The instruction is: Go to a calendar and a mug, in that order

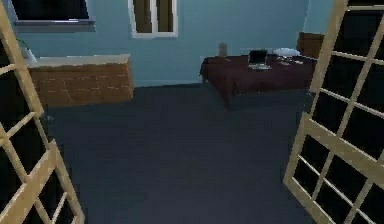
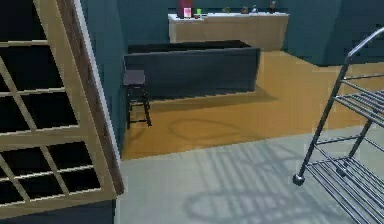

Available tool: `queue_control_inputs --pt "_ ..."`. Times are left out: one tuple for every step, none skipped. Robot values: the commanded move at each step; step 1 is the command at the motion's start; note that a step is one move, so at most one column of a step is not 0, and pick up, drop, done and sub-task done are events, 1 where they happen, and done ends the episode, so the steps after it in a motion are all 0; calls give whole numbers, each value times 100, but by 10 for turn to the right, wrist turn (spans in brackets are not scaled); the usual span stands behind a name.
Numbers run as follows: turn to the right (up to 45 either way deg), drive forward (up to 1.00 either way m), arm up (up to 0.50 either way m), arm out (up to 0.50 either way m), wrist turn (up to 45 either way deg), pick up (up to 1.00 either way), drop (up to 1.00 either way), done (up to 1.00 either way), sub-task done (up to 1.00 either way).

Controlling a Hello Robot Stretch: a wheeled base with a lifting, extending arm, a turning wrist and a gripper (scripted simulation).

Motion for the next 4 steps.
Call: queue_control_inputs --pt "0 100 0 0 0 0 0 0 0" --pt "0 50 0 0 0 0 0 0 0" --pt "450 0 0 0 0 0 0 0 0" --pt "90 0 0 0 0 0 0 0 0"
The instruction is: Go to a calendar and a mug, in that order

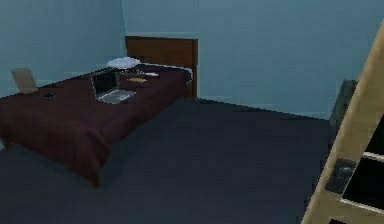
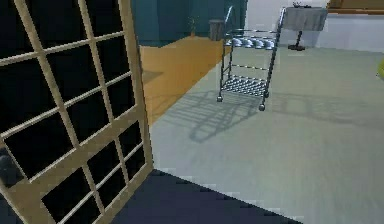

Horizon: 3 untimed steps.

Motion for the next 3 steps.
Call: queue_control_inputs --pt "0 100 0 0 0 0 0 0 0" --pt "90 0 0 0 0 0 0 0 0" --pt "0 30 0 0 0 0 0 0 0"
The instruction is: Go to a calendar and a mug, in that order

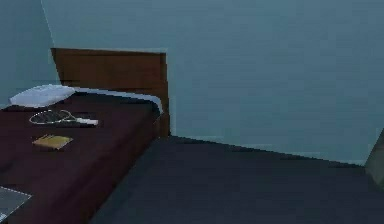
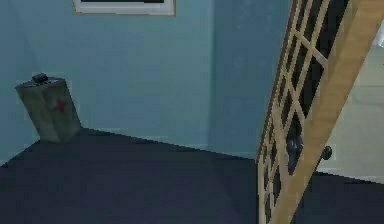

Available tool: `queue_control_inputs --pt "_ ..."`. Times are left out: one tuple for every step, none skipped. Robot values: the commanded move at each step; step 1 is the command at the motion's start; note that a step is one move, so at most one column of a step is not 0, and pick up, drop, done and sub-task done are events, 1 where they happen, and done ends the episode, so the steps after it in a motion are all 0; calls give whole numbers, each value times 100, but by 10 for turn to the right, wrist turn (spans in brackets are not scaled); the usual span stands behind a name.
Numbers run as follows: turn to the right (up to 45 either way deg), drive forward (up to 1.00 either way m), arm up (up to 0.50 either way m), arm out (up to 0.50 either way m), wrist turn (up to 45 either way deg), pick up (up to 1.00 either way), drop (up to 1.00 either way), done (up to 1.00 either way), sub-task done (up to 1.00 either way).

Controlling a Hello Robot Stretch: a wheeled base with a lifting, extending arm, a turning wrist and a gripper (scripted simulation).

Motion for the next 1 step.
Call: queue_control_inputs --pt "450 0 0 0 0 0 0 0 0"
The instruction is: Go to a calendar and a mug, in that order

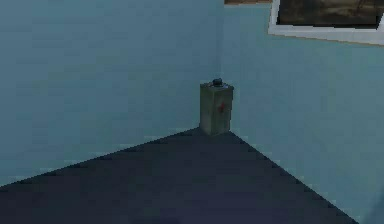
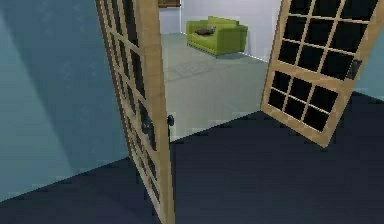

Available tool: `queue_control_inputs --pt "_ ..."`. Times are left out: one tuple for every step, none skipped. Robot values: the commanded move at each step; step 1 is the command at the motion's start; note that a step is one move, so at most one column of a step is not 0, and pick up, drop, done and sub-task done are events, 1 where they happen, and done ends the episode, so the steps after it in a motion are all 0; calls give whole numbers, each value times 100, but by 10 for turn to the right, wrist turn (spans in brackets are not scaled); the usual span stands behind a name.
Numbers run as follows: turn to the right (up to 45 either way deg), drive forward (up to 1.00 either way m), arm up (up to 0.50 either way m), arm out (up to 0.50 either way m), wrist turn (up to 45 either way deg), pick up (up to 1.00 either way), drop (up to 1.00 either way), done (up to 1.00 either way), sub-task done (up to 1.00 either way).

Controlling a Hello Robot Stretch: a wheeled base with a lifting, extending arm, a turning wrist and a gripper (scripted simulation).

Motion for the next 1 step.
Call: queue_control_inputs --pt "60 0 0 0 0 0 0 0 0"
